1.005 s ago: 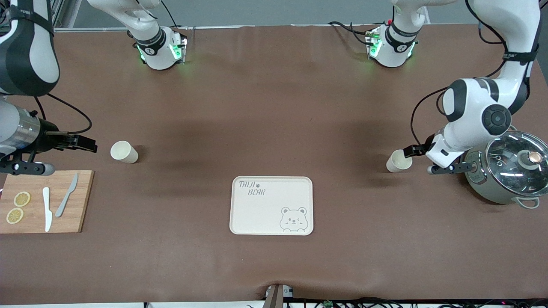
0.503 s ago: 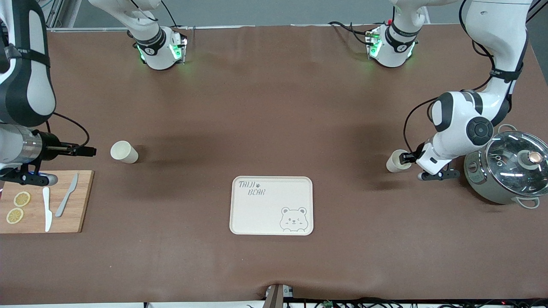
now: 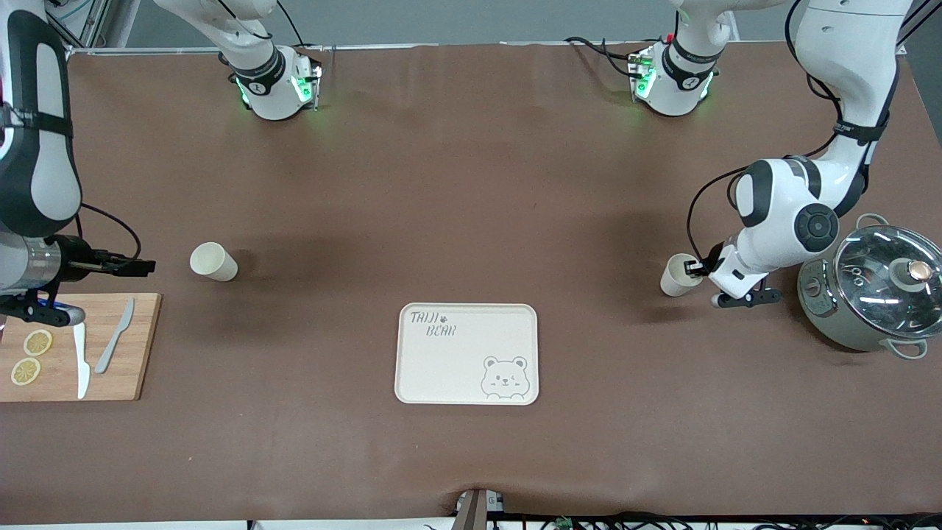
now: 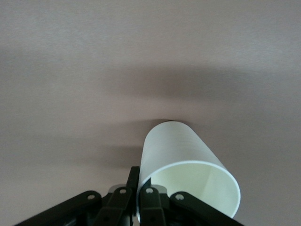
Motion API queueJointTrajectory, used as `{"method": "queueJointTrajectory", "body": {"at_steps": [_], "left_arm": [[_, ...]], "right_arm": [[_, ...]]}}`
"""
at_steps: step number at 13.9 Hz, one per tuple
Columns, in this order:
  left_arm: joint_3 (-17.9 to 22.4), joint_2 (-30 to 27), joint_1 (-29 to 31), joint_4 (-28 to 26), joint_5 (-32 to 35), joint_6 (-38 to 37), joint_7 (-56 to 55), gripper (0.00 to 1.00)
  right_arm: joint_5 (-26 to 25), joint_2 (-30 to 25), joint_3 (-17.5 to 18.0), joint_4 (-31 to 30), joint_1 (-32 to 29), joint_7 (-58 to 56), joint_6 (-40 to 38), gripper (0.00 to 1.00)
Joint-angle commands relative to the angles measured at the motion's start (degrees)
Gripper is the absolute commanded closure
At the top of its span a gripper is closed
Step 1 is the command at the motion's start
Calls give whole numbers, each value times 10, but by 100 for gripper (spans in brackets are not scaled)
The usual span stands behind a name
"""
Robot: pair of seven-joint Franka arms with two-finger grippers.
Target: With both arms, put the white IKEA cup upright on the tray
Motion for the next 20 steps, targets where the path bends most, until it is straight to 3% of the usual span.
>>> {"method": "queueJointTrajectory", "body": {"at_steps": [1,3,6,10,11,15,18,20], "left_arm": [[-8,-3,2,8,-16,2,-3,100],[-11,-5,0,27,-16,-11,-20,100],[-47,-4,1,72,-17,-56,-97,100],[-86,17,-20,144,-17,-78,-221,100],[-86,23,-35,159,-17,-80,-255,100],[-86,52,-76,216,-17,-94,-349,100],[-86,85,-115,266,-16,-100,-452,100],[-86,117,-140,316,-16,-100,-509,100]], "right_arm": [[4,-18,6,-72,-15,2,66,0],[4,-33,6,-131,-21,2,118,0],[5,-64,7,-235,-26,2,245,0],[5,-82,7,-288,-25,-5,259,1],[5,-82,7,-290,-25,-12,259,3],[7,-77,7,-305,-27,-20,265,40],[9,-74,8,-317,-36,-20,295,39],[9,-74,8,-359,-36,-19,371,36]]}}
